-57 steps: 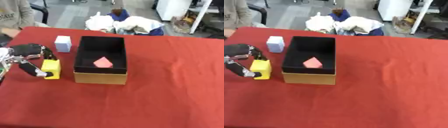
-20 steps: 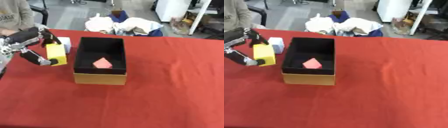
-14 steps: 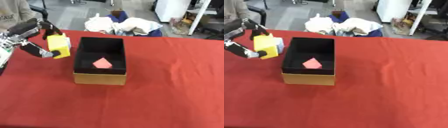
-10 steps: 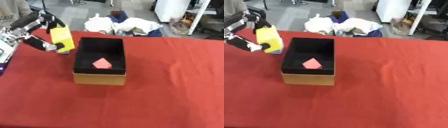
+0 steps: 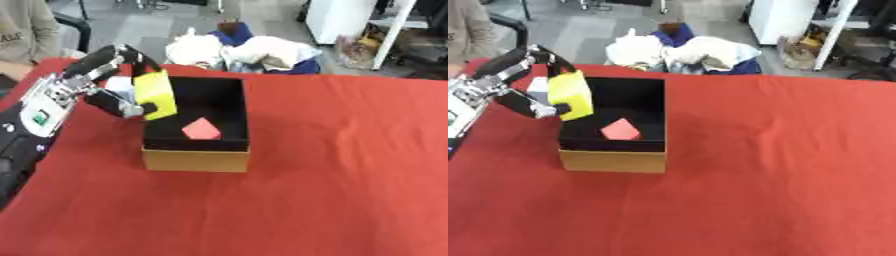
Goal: Pick up objects on the table and place them in the box.
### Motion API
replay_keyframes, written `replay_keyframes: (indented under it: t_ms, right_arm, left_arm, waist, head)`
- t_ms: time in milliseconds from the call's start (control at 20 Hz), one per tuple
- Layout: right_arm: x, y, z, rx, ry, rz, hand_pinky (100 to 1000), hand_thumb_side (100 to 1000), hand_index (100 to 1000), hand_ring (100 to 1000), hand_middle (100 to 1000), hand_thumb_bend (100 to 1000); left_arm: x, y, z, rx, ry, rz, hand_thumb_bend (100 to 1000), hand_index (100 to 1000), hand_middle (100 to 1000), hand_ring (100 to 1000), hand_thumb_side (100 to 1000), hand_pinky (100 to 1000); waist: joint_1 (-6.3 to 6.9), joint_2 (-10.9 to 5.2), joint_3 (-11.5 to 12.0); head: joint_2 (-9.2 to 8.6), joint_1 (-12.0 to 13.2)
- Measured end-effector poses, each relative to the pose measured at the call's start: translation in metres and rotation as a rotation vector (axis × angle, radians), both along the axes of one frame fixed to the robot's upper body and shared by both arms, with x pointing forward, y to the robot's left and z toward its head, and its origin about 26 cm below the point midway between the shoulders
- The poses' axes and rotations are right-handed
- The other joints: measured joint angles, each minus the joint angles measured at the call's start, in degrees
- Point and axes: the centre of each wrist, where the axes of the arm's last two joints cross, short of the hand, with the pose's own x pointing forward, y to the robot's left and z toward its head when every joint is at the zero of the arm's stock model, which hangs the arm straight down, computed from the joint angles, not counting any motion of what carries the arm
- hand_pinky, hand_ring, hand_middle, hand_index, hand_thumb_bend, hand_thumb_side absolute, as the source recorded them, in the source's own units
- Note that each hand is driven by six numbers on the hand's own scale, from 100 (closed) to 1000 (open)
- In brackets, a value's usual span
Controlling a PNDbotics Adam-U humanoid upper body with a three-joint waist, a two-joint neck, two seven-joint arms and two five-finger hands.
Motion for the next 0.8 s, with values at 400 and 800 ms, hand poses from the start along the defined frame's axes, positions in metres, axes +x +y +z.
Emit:
replay_keyframes:
  t_ms: [400,800]
  right_arm:
    - [0.0004,-0.0001,-0.0010,0.005,0.003,0.002,822,498,948,718,750,100]
    - [0.0007,-0.0002,-0.0016,0.006,0.006,0.002,822,510,948,719,751,100]
  left_arm:
    - [0.0012,-0.0050,-0.0061,0.019,-0.017,0.004,466,867,782,744,892,745]
    - [-0.0014,-0.0041,-0.0037,0.012,-0.070,0.027,497,889,804,764,872,764]
  waist:
    - [-0.05,0.14,0.0]
    - [-0.02,0.14,0.3]
  head:
    - [-0.02,0.1]
    - [-0.02,0.1]
